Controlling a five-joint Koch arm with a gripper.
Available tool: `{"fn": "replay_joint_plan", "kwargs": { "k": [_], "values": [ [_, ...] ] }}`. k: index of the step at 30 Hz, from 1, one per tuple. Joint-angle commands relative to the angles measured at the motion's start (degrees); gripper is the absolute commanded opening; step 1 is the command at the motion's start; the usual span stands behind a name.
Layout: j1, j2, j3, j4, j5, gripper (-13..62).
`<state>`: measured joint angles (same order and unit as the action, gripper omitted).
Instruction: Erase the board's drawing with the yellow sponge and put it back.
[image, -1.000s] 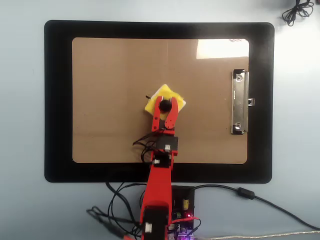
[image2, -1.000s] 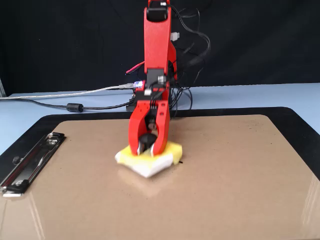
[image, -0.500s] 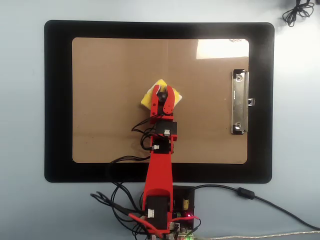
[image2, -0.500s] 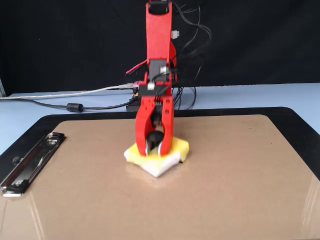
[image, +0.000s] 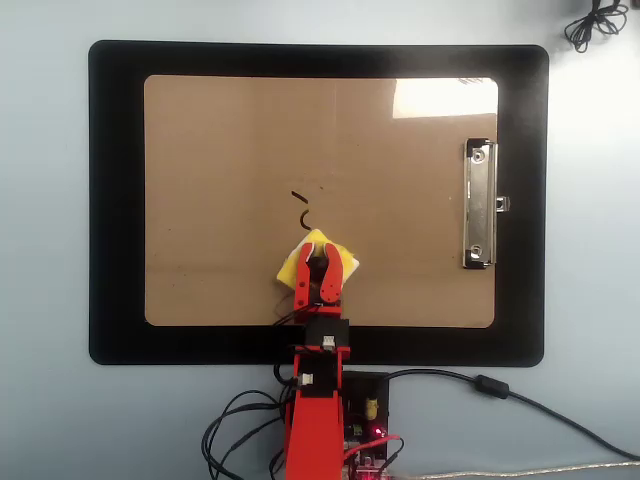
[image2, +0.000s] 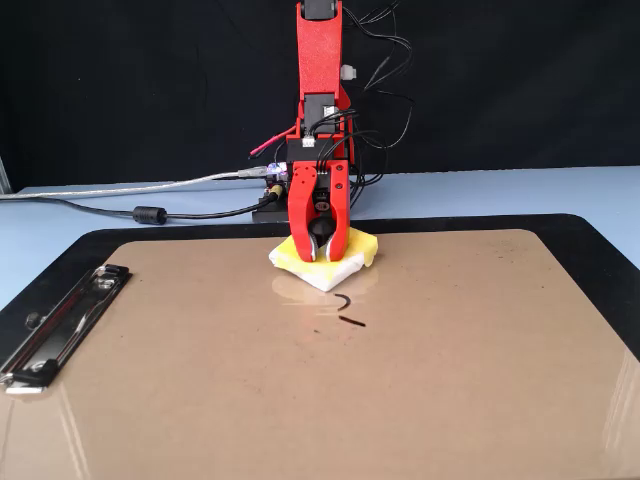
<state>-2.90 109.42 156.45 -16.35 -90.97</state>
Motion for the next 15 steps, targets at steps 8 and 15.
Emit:
{"fn": "replay_joint_plan", "kwargs": {
  "k": [8,15],
  "values": [
    [-2.5,-30.1,-32.9,-1.6,-0.9,-8.1],
    [-8.4,-11.2,-9.8,-4.3,-2.2,-8.1]
  ]
}}
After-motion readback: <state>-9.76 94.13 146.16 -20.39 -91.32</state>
